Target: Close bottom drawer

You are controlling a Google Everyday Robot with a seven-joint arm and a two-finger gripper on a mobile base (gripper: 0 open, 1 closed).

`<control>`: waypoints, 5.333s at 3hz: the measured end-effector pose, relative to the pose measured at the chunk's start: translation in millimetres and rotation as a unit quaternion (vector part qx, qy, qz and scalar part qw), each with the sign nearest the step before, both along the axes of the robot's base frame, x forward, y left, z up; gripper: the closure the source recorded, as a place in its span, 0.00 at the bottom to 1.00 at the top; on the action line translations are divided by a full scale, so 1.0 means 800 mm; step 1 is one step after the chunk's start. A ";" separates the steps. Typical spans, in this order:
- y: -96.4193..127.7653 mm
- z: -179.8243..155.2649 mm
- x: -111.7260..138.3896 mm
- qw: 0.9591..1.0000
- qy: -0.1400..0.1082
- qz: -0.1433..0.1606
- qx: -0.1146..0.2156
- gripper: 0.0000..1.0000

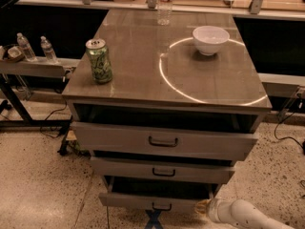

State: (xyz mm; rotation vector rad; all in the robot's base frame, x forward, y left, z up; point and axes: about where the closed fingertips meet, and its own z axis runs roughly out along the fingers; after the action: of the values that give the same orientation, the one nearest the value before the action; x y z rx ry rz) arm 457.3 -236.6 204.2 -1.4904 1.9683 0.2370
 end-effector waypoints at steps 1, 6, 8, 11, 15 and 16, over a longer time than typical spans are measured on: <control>0.009 0.009 0.031 1.000 -0.017 0.001 0.005 1.00; -0.007 0.005 0.060 0.996 -0.049 -0.066 0.035 1.00; -0.019 0.011 0.000 0.999 -0.013 -0.039 0.004 1.00; -0.024 -0.023 0.043 0.998 -0.023 -0.058 0.028 1.00; -0.031 -0.008 0.082 0.994 -0.055 -0.079 0.047 1.00; -0.046 -0.011 0.046 0.997 -0.012 -0.076 0.008 1.00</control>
Offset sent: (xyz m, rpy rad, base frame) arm 0.0623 0.0056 0.0040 0.0429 -0.0880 -0.0807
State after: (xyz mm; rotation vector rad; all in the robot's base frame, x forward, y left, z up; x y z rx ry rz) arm 493.7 -273.4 195.4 -1.3201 2.0445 0.1669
